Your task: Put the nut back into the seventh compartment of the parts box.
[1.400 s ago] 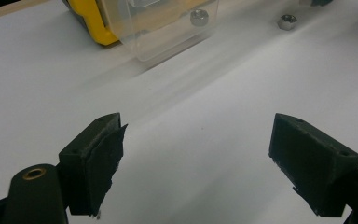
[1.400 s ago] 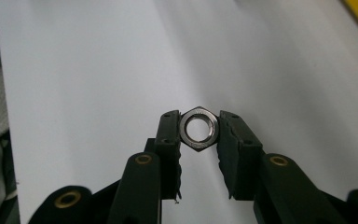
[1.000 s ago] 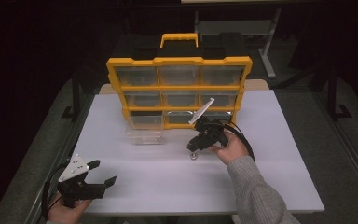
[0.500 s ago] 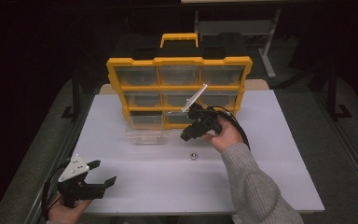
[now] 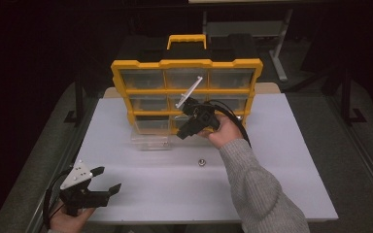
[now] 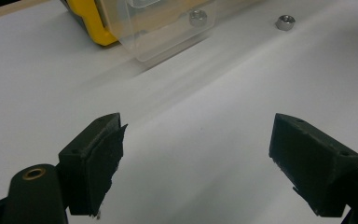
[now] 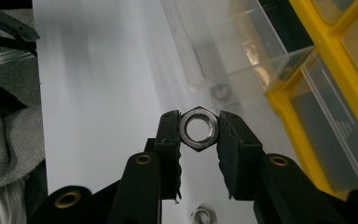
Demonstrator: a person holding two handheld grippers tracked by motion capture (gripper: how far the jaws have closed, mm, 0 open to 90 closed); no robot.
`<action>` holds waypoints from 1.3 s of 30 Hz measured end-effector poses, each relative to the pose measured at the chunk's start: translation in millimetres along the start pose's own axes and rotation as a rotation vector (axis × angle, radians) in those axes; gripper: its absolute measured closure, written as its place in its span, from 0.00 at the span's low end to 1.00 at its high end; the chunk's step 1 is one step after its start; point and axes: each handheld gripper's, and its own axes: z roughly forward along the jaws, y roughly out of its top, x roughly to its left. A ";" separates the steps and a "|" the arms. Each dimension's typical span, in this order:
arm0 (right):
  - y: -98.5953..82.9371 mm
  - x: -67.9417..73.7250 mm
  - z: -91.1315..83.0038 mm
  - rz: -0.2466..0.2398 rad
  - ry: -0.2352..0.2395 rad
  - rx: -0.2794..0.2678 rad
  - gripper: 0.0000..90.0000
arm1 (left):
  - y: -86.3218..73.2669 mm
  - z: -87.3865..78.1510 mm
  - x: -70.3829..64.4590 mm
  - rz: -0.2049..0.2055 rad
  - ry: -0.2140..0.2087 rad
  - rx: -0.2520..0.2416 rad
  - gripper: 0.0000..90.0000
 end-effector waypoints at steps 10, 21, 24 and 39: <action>28.7 0.0 3.7 -0.018 0.012 -0.007 0.77 | 0.0 -0.1 0.0 0.001 -0.002 0.004 0.19; 57.2 0.2 13.5 -0.029 0.022 0.010 0.77 | 0.1 -0.6 0.4 0.003 -0.002 0.000 0.19; 65.5 0.3 17.2 -0.036 0.021 0.006 0.77 | -0.3 -0.5 1.6 0.001 -0.004 -0.002 0.19; 79.9 -10.1 62.5 -0.013 -0.004 0.085 0.77 | 0.0 -1.3 1.2 0.009 -0.005 0.003 0.19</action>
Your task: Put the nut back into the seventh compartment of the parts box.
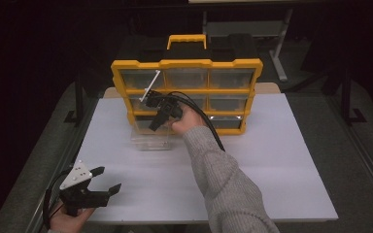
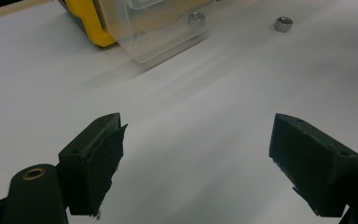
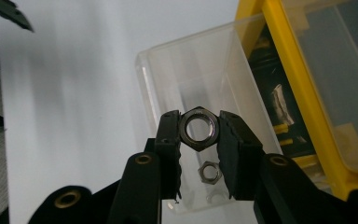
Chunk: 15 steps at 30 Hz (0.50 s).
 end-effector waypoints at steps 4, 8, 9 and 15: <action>-2.5 -6.0 10.5 0.009 0.005 0.003 0.77 | 0.0 0.0 -0.1 0.001 0.000 0.000 0.19; -5.7 -7.9 17.3 0.018 0.002 0.007 0.76 | -0.1 0.3 -0.1 0.002 -0.001 -0.001 0.19; -6.3 -8.1 19.7 0.023 -0.003 0.016 0.75 | -0.1 0.4 0.0 0.002 -0.002 0.001 0.19; -10.4 -11.2 18.3 0.037 -0.008 -0.014 0.70 | -0.4 0.9 -0.2 0.000 -0.004 0.000 0.19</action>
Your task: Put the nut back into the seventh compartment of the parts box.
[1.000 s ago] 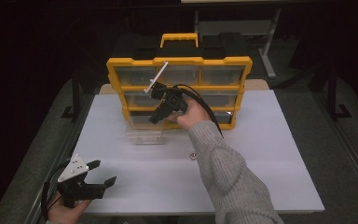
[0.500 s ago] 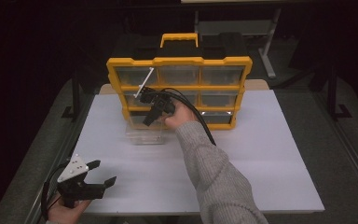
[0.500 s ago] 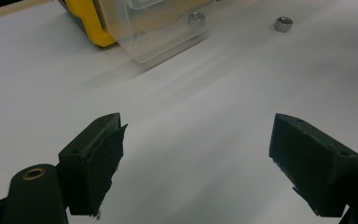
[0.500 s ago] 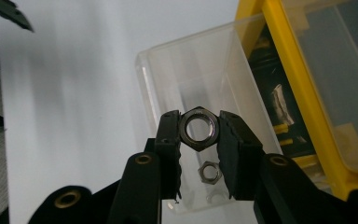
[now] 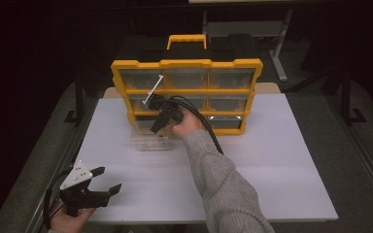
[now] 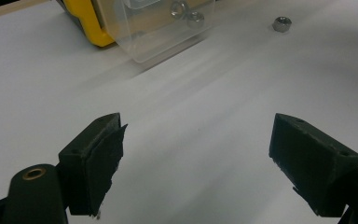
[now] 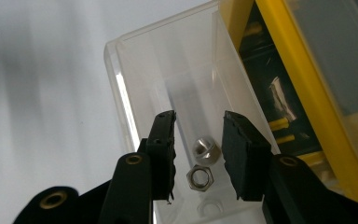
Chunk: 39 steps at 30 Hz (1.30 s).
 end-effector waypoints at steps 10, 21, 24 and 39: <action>-17.7 6.5 -27.8 -0.011 -0.001 -0.038 0.69 | 0.3 0.2 0.0 0.008 0.000 0.004 0.19; -48.6 10.5 -61.9 0.004 -0.016 -0.093 0.65 | -0.1 2.4 -1.0 -0.002 -0.002 -0.002 0.19; -57.5 10.6 -68.8 0.006 -0.022 -0.104 0.64 | 0.1 2.0 -0.5 0.007 -0.002 0.009 0.19; -101.4 12.5 -78.3 0.042 -0.025 -0.139 0.59 | 0.0 3.9 -2.7 -0.009 -0.005 -0.002 0.19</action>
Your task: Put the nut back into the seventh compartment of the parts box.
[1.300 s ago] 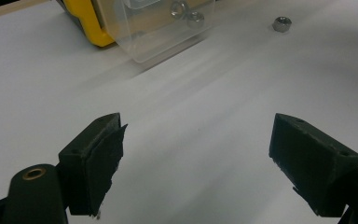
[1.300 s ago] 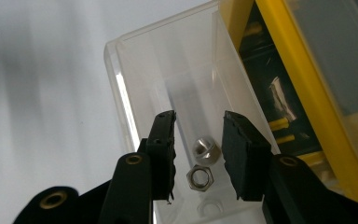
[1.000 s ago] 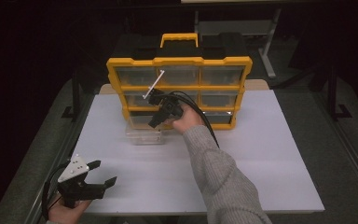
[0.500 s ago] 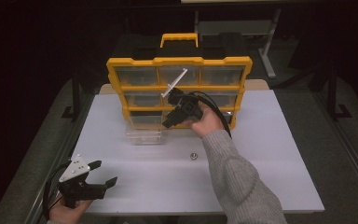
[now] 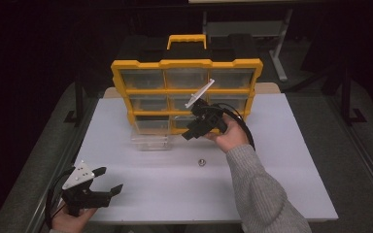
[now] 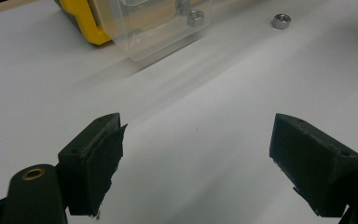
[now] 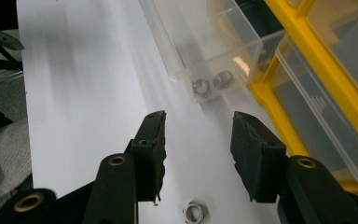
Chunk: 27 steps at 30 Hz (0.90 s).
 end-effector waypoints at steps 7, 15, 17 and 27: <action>-18.1 -2.4 1.6 0.017 -0.005 -0.002 0.59 | -0.5 0.6 0.2 0.005 0.000 0.004 0.19; -36.4 -3.1 6.5 0.040 -0.005 0.014 0.58 | -0.8 0.2 0.4 0.004 0.002 -0.003 0.19; -40.2 -3.8 7.3 0.038 -0.009 0.011 0.58 | -0.5 -0.2 0.4 0.003 0.001 0.004 0.19; -59.0 -5.0 8.4 0.094 -0.012 0.026 0.58 | -0.2 0.0 0.1 0.015 0.004 0.006 0.19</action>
